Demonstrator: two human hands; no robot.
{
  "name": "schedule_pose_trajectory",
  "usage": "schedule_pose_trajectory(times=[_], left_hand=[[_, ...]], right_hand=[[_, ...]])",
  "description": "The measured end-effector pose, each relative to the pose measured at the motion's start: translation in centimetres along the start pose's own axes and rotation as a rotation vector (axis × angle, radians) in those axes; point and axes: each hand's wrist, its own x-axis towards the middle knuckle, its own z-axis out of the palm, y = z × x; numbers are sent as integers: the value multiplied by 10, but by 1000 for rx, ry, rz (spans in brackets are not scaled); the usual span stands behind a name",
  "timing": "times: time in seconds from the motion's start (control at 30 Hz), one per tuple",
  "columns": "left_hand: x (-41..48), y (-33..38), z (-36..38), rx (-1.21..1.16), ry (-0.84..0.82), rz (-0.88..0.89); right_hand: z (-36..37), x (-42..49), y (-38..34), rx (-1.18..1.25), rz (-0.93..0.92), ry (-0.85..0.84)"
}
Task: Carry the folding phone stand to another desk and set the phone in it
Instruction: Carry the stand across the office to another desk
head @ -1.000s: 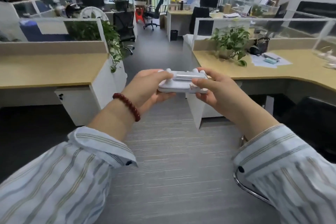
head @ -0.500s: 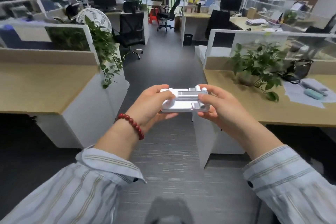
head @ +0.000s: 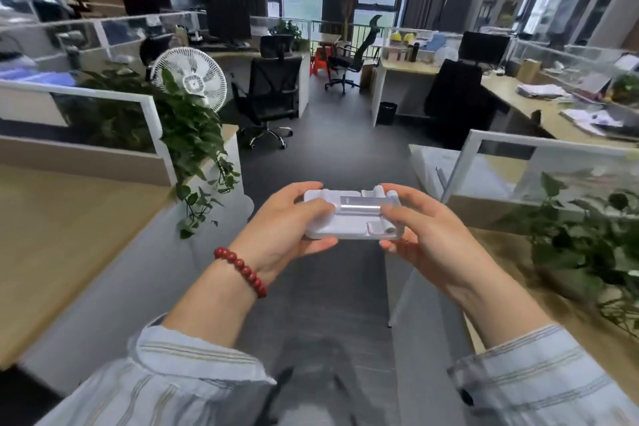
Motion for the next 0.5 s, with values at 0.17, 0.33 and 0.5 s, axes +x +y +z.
schedule_pose_trajectory(times=[0.17, 0.33, 0.5], left_hand=[[134, 47, 10, -52, -48, 19], [272, 54, 5, 119, -107, 35], [421, 58, 0, 295, -53, 69]], right_hand=[[-14, 136, -39, 53, -18, 11], [-26, 276, -33, 68, 25, 21], [-39, 427, -31, -55, -4, -56]])
